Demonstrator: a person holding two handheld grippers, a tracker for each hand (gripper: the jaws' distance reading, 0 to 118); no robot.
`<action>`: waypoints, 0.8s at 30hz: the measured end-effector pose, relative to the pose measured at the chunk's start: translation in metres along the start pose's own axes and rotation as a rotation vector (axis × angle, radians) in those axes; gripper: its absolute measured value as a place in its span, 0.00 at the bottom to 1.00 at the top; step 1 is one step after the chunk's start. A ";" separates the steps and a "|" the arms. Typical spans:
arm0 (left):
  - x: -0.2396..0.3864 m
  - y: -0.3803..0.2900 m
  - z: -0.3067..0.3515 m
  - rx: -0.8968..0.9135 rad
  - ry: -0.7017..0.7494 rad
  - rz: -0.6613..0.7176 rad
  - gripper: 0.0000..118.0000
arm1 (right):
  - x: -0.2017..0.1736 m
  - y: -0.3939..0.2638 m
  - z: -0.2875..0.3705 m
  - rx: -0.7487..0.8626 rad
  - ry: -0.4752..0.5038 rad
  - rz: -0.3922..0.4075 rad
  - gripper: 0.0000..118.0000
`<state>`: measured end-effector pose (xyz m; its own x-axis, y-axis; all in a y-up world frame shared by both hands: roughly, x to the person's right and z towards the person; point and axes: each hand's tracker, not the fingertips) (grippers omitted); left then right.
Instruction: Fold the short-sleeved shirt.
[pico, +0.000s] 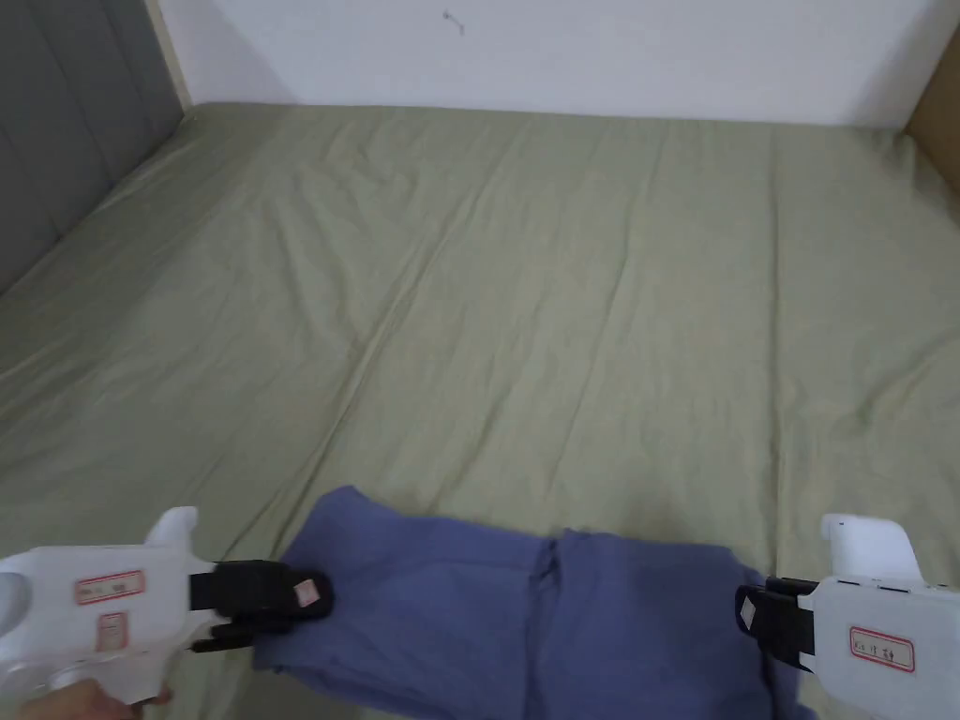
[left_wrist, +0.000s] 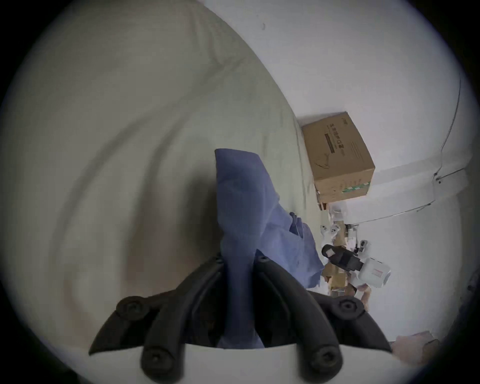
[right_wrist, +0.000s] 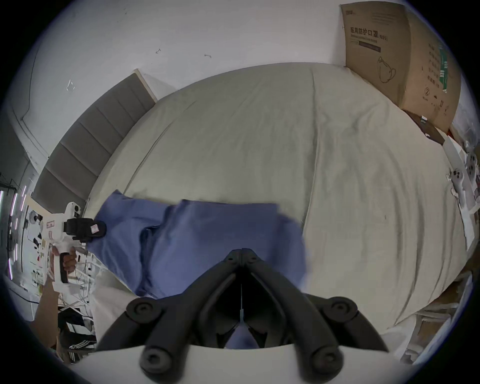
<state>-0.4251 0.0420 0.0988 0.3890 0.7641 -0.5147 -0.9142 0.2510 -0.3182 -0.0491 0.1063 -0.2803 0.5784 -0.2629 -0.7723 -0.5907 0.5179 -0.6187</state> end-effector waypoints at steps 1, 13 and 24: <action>-0.004 0.003 0.012 0.008 0.014 0.001 0.11 | 0.001 -0.001 0.000 0.000 -0.001 -0.002 0.00; 0.043 0.005 0.041 0.103 0.169 -0.053 0.11 | 0.005 -0.010 -0.007 -0.014 0.009 -0.032 0.00; 0.213 -0.020 -0.027 0.043 0.009 -0.432 0.11 | 0.027 -0.012 0.008 0.030 0.016 -0.077 0.00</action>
<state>-0.3207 0.1836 -0.0256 0.7380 0.5778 -0.3486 -0.6707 0.5714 -0.4729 -0.0216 0.0996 -0.2921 0.6120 -0.3158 -0.7251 -0.5279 0.5196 -0.6718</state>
